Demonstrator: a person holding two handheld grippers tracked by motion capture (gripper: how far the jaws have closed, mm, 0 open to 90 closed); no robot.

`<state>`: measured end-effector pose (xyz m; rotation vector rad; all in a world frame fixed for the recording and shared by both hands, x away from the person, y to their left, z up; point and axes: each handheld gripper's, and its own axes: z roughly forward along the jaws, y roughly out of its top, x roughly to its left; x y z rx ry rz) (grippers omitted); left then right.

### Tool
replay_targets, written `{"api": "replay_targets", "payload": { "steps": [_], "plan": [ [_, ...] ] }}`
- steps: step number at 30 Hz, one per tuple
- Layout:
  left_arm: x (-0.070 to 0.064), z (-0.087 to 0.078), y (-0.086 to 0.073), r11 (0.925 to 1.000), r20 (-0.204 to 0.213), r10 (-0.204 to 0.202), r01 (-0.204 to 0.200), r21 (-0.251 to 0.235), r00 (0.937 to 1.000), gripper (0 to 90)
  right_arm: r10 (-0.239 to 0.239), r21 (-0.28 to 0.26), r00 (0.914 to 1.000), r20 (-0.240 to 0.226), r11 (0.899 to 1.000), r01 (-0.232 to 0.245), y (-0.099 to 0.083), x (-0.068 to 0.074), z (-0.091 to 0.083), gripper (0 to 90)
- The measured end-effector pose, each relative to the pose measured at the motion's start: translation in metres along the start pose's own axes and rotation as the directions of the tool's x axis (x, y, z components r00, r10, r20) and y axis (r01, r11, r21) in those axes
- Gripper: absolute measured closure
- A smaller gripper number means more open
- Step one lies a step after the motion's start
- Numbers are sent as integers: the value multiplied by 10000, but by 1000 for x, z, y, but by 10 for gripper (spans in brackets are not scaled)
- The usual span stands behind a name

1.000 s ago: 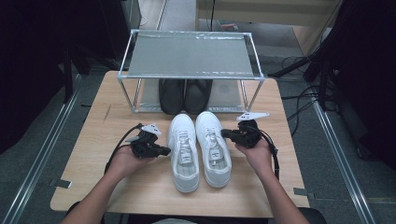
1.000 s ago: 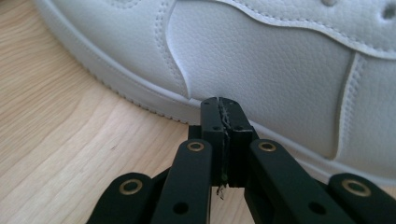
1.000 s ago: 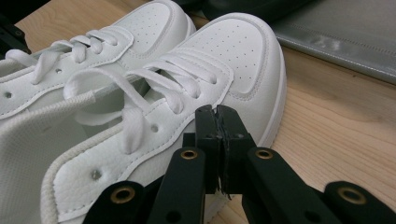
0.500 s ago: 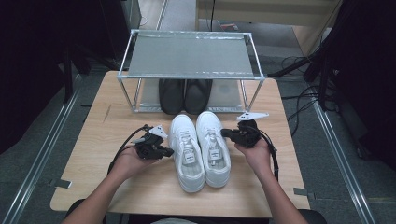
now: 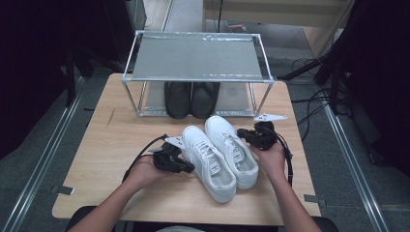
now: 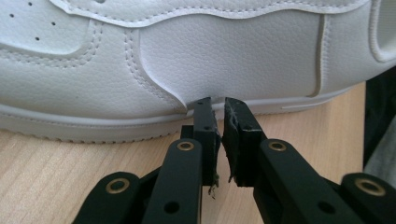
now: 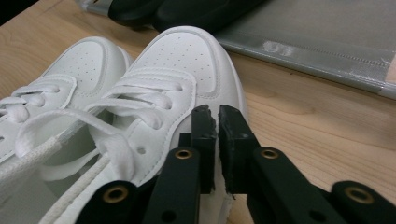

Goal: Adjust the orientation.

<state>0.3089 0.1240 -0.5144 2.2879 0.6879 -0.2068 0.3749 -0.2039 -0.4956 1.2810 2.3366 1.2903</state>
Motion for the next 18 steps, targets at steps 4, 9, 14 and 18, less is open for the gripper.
{"api": "replay_targets", "payload": {
  "steps": [4,9,14,18],
  "plan": [
    [1,-7,-2,9997,-193,16,-21,-247,9998,774,67,-48,9999,120,10000,-66,0,-1,-1,771],
    [5,-20,-4,9984,-448,-110,84,-562,9989,710,228,-226,9997,-14,9995,-228,0,-5,-8,676],
    [10,-30,-7,9948,-783,-262,183,-1000,9966,593,301,-442,9991,-291,9985,-313,0,-2,-19,596],
    [15,-36,-10,9942,-937,-508,415,-988,9943,535,51,-693,9991,-428,9976,-81,1,2,-28,528]
  ]
}}
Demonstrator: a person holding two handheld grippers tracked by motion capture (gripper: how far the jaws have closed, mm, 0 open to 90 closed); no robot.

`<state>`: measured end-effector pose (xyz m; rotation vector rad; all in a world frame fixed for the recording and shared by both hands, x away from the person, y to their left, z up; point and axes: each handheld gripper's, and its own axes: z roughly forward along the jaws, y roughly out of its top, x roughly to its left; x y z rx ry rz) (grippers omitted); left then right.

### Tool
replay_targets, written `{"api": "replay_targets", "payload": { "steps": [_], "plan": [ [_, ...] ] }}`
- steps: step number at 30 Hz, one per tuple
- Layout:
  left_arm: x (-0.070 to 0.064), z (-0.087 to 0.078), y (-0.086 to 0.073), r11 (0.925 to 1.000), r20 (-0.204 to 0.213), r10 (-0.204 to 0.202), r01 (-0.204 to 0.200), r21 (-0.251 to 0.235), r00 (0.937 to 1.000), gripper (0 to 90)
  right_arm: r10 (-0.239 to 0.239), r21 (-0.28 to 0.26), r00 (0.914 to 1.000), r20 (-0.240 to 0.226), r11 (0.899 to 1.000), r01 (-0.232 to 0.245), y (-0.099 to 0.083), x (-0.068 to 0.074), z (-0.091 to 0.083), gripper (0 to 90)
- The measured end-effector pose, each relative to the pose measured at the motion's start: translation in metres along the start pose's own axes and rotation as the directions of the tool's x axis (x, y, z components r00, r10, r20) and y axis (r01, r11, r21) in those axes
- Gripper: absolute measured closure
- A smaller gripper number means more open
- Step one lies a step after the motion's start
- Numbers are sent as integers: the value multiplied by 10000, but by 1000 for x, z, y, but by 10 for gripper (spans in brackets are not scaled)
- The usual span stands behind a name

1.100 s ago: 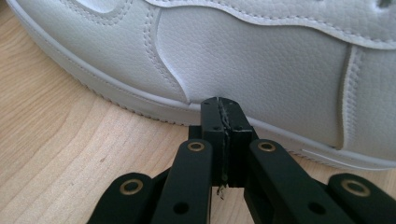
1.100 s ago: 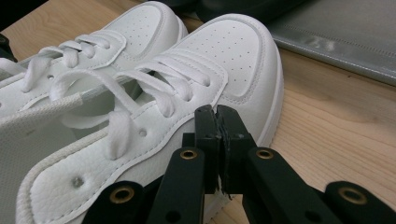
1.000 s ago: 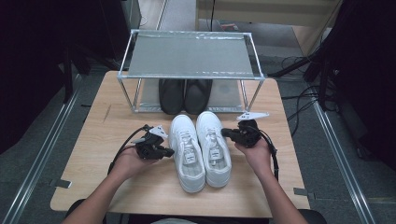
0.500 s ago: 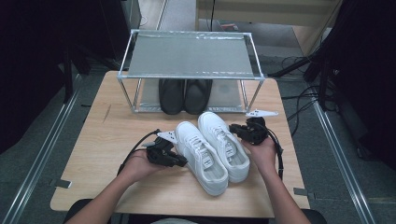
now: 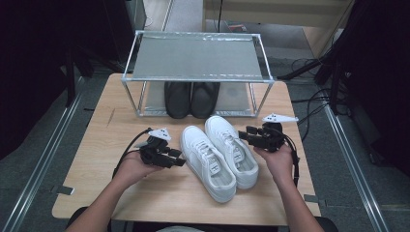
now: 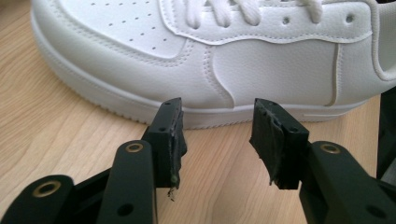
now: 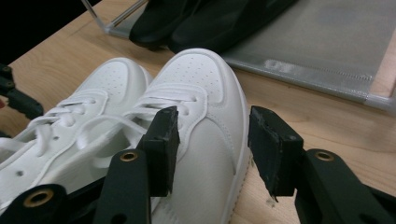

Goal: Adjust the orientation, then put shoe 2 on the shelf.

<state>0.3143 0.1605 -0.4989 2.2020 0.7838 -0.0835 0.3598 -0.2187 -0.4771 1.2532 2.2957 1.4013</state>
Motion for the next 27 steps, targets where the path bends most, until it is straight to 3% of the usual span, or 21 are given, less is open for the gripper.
{"api": "replay_targets", "payload": {
  "steps": [12,27],
  "plan": [
    [8,-7,-2,9991,-378,-211,197,-370,9991,427,-108,-20,9995,-293,9999,107,3,13,-15,454],
    [14,-10,-4,9992,-584,-278,262,-288,9979,415,-368,101,9969,-700,9992,376,-2,41,-28,442]
  ]
}}
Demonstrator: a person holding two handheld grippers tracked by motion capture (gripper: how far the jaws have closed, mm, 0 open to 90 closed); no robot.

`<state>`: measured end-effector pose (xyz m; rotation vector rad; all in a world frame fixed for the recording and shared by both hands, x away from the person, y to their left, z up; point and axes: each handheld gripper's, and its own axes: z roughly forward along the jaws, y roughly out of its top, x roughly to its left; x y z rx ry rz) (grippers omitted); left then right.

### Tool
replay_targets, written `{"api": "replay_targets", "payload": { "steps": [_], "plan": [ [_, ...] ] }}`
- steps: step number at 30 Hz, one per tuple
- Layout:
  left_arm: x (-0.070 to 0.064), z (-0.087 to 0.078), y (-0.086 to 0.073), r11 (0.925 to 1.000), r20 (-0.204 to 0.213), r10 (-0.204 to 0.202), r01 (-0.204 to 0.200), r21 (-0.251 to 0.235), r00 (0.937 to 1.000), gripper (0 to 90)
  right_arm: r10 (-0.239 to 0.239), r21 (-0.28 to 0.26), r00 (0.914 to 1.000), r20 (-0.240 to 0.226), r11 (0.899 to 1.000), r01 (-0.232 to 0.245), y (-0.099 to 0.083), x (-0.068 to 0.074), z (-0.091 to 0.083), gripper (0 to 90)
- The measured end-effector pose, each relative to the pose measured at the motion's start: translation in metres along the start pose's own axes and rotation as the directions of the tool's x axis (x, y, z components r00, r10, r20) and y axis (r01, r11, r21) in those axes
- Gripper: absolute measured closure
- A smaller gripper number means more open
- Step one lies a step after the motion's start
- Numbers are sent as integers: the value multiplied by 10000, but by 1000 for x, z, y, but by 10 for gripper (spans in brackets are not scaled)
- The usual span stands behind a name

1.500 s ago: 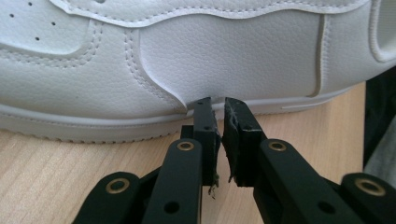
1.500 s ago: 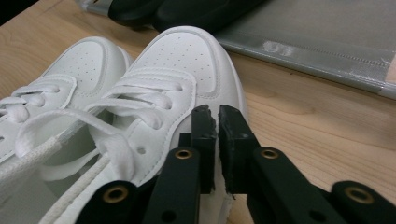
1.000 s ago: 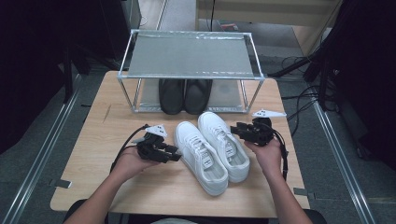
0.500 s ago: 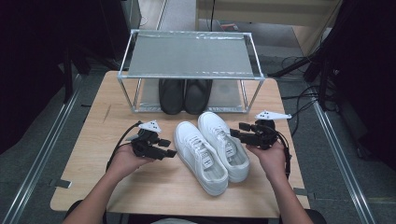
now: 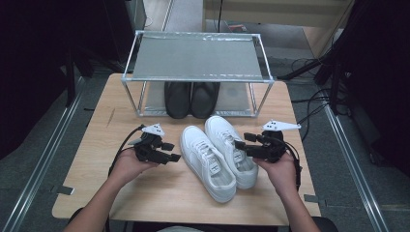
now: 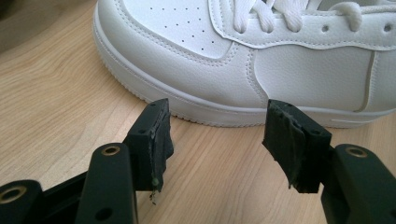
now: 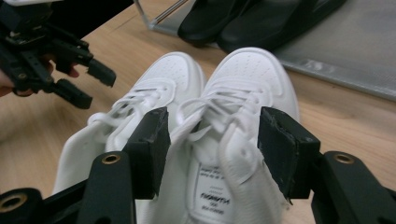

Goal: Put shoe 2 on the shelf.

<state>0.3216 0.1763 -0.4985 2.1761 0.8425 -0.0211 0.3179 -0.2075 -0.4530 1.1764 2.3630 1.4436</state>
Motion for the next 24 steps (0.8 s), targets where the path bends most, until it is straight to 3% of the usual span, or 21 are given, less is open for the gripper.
{"api": "replay_targets", "payload": {
  "steps": [16,24],
  "plan": [
    [2,1,-1,10000,-91,17,-17,75,10000,407,-739,302,9961,-489,9967,754,-14,40,5,426],
    [1,2,-1,9999,-87,29,-28,155,10000,404,-884,204,9959,-188,9958,888,-17,46,8,396]
  ]
}}
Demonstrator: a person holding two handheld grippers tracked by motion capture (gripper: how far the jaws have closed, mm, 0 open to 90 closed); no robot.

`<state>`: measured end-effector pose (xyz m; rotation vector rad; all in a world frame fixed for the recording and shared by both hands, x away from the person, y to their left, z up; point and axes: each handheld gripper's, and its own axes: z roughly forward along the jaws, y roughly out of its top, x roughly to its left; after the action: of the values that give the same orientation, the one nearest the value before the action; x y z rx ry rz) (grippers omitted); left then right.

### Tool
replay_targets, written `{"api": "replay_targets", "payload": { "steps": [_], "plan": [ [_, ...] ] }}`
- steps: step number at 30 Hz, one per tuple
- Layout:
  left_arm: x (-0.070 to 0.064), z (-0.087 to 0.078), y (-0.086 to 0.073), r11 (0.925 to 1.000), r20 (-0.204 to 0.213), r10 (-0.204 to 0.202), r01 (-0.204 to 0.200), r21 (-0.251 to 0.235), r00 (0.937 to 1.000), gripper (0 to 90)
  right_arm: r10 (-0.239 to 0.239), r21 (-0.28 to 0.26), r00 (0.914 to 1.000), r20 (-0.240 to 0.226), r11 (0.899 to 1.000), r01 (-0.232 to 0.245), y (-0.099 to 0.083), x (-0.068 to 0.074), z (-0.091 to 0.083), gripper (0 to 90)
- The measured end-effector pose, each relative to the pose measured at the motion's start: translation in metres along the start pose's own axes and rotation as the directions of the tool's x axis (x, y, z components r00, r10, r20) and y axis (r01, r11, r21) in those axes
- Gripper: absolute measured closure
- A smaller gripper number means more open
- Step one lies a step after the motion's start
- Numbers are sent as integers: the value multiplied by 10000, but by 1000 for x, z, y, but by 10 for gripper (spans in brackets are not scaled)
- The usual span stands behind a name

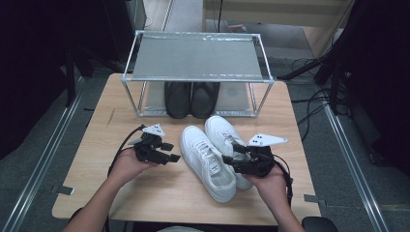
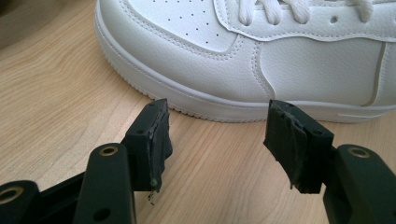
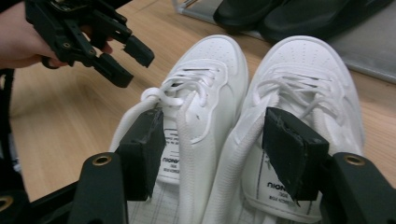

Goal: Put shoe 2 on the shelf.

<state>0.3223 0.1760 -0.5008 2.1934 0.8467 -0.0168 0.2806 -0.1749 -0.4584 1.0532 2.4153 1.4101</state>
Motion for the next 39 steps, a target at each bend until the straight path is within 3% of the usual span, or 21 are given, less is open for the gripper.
{"api": "replay_targets", "payload": {
  "steps": [3,6,9,14,18,25,30,39],
  "plan": [
    [0,0,0,10000,2,-14,14,6,10000,403,-221,245,9986,477,9995,209,-1,-1,3,395],
    [0,0,0,10000,13,3,-3,20,10000,403,64,276,9997,251,9996,-71,-3,-1,9,372],
    [0,1,0,10000,52,56,-57,82,10000,401,74,393,9993,366,9992,-89,-4,2,14,366],
    [0,0,0,10000,42,70,-70,38,10000,399,-412,612,9972,620,9974,374,-7,4,23,395],
    [1,1,0,10000,56,61,-62,75,10000,399,-255,513,9983,517,9984,228,-9,2,24,411],
    [1,2,0,10000,43,48,-48,58,10000,398,-692,736,9942,824,9953,632,-10,6,27,441],
    [2,1,0,10000,41,6,-6,-31,10000,398,-686,768,9943,819,9951,623,-10,6,28,505],
    [5,-1,-1,9998,52,-127,128,-177,9999,398,-632,1057,9942,875,9929,538,-6,7,28,705]
  ]
}}
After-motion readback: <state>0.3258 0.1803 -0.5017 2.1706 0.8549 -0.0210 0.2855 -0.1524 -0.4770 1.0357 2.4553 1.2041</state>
